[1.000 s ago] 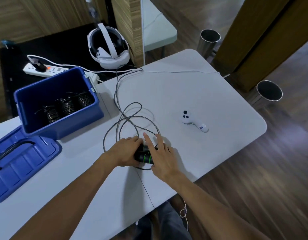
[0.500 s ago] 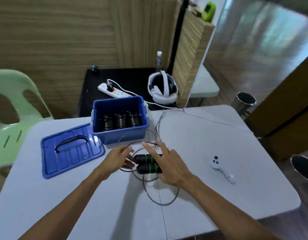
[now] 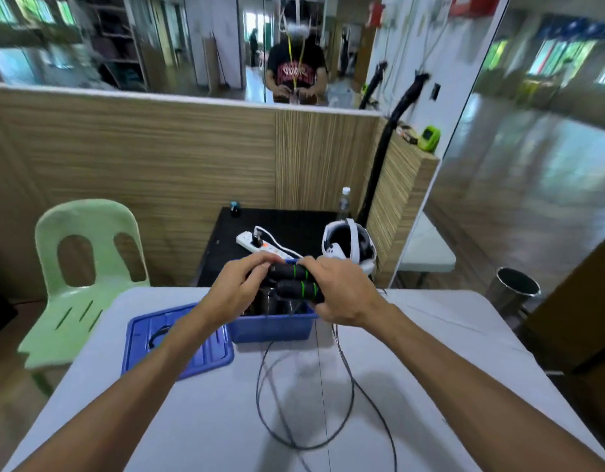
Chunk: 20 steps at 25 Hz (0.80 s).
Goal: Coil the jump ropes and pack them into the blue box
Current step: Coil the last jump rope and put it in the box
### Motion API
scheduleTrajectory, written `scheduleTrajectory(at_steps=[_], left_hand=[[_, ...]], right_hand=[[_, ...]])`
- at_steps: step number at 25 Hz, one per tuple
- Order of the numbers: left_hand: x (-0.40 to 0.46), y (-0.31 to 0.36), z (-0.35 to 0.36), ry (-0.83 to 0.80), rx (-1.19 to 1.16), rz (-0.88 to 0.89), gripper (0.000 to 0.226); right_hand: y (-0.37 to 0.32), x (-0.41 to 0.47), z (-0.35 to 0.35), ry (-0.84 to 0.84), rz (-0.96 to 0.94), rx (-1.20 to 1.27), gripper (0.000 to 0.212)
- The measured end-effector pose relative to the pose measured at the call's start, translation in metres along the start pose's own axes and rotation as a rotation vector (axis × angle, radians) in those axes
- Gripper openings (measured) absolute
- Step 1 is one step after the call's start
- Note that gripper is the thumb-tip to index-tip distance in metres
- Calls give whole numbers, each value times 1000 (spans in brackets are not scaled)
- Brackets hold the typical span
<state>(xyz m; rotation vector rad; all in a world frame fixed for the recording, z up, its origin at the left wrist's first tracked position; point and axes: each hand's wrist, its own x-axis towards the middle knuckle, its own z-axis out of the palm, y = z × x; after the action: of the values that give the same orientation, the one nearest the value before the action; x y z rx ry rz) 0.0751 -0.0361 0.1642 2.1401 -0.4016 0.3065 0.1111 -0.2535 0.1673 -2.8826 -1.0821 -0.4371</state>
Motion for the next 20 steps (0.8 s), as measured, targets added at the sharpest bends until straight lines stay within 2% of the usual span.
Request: scheduleTrajectory(at_steps=[2,4,7,11,16,20], left_hand=[[12,18,-22,-82,122,101,34],[29,36,-44,-132,277,197,50],[50,60,-55,-161,326,214,64],[55,64,-52,-148,308,248,57],[54,56,-60,-148,461,296,47],[52,54,-68,-136,483,283,46]], right_hand=[[8,16,-31,12,1,-25,55],[15,31,-64,16,9,-32,54],[18,47,-98,-2,44,-49,53],[15,50,-113,-28,36,-14,49],[17,47,-115,-49,58,68,42],[20,46,-120,17,-5,-53,46]])
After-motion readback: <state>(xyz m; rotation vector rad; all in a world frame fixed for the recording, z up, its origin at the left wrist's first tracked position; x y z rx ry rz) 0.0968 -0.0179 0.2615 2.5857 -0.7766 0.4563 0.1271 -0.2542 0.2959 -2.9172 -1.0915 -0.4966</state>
